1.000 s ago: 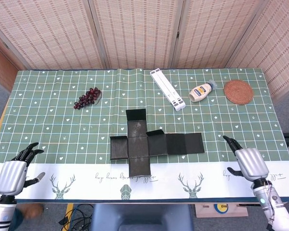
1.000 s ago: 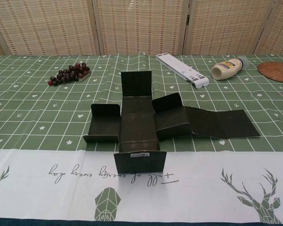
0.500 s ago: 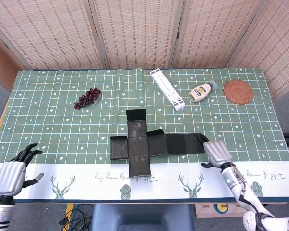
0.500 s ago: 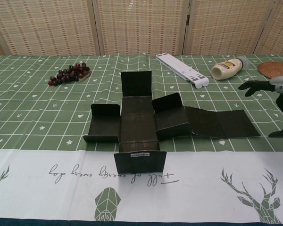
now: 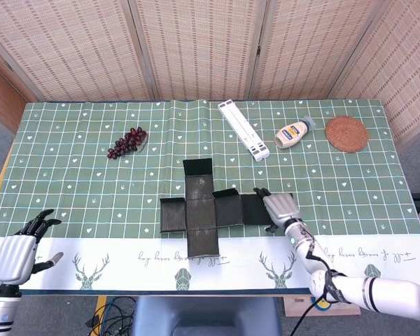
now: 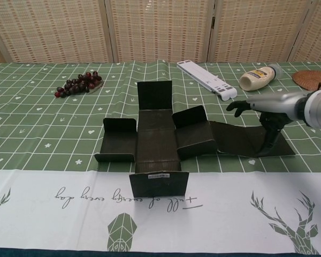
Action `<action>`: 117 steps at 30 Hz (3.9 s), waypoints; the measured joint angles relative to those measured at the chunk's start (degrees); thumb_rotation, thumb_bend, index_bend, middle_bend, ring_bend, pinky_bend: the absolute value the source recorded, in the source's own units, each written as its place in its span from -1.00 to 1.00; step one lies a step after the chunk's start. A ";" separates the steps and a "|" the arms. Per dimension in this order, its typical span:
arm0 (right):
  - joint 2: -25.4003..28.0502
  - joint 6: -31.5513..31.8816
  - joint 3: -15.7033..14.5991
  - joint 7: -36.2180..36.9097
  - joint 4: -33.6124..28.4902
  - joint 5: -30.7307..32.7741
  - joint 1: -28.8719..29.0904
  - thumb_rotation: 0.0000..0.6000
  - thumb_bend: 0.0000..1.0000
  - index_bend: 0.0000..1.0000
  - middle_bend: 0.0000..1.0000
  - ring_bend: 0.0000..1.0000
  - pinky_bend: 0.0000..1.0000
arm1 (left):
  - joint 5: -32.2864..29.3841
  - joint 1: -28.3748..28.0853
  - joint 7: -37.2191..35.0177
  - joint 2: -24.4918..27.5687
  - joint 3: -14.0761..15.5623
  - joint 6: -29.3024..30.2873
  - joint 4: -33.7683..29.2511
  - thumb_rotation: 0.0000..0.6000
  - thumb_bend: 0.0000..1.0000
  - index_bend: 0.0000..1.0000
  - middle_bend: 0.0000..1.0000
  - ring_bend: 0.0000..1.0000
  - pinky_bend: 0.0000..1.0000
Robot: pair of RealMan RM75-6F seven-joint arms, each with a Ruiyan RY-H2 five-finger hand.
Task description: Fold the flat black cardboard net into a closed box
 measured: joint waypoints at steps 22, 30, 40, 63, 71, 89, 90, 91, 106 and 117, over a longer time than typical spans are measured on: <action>-8.07 0.54 -3.63 -3.84 9.60 7.31 10.11 1.00 -0.40 -0.59 -0.44 0.59 0.91 | 1.18 -1.78 -0.86 -0.66 -0.81 -0.76 1.62 1.00 -0.78 -0.40 -0.64 -0.46 0.04; -9.11 0.21 -3.37 1.59 13.71 -2.33 9.15 1.00 -0.39 -0.57 -0.43 0.60 0.91 | 4.16 -8.23 -0.89 -3.18 -3.24 -4.46 4.95 1.00 -0.78 -0.40 -0.51 -0.07 0.26; -11.65 1.38 -4.06 11.10 20.86 -19.49 6.28 1.00 -0.39 -0.56 -0.43 0.60 0.91 | 3.23 -18.51 4.88 -12.27 -6.92 -14.31 13.95 1.00 -0.78 -0.74 -0.63 0.27 0.64; -13.07 8.19 -4.68 20.82 24.66 -38.30 -0.82 1.00 -0.40 -0.56 -0.43 0.60 0.91 | -4.33 -29.18 12.03 -32.08 -8.44 -23.13 36.58 1.00 -0.81 -1.00 -1.00 0.01 0.64; -12.87 7.56 -3.84 20.35 24.31 -39.22 -1.36 1.00 -0.40 -0.56 -0.43 0.60 0.91 | -4.41 -30.96 10.56 -36.62 -7.96 -22.55 42.23 1.00 -0.81 -1.00 -1.00 0.01 0.64; -13.60 5.89 -2.41 20.21 24.96 -40.66 -1.69 1.00 -0.40 -0.56 -0.43 0.60 0.91 | -5.64 -33.10 -3.16 -41.92 -8.69 -22.07 41.95 1.00 -0.81 -1.00 -1.00 0.00 0.64; -13.49 5.47 -2.43 20.18 24.90 -40.89 -1.54 1.00 -0.40 -0.56 -0.43 0.60 0.91 | -5.54 -33.13 -4.41 -41.66 -8.64 -22.04 41.03 1.00 -0.81 -1.00 -1.00 0.00 0.64; -13.34 5.22 -2.48 20.06 24.84 -41.17 -1.39 1.00 -0.40 -0.56 -0.43 0.60 0.91 | -5.41 -33.18 -5.54 -41.35 -8.58 -22.03 40.07 1.00 -0.81 -1.00 -1.00 0.00 0.64; -6.83 -0.22 -2.85 15.91 19.56 -44.72 2.41 1.00 -0.40 -0.56 -0.43 0.60 0.91 | -3.67 -35.07 -16.46 -36.01 -7.91 -23.64 29.54 1.00 -0.81 -1.00 -1.00 -0.04 0.64; -2.77 -4.42 -3.93 15.10 17.89 -48.65 5.58 1.00 -0.37 -0.56 -0.42 0.61 0.91 | -6.23 -36.87 -22.06 -33.41 -7.72 -30.76 25.54 1.00 -0.81 -1.00 -1.00 -0.06 0.64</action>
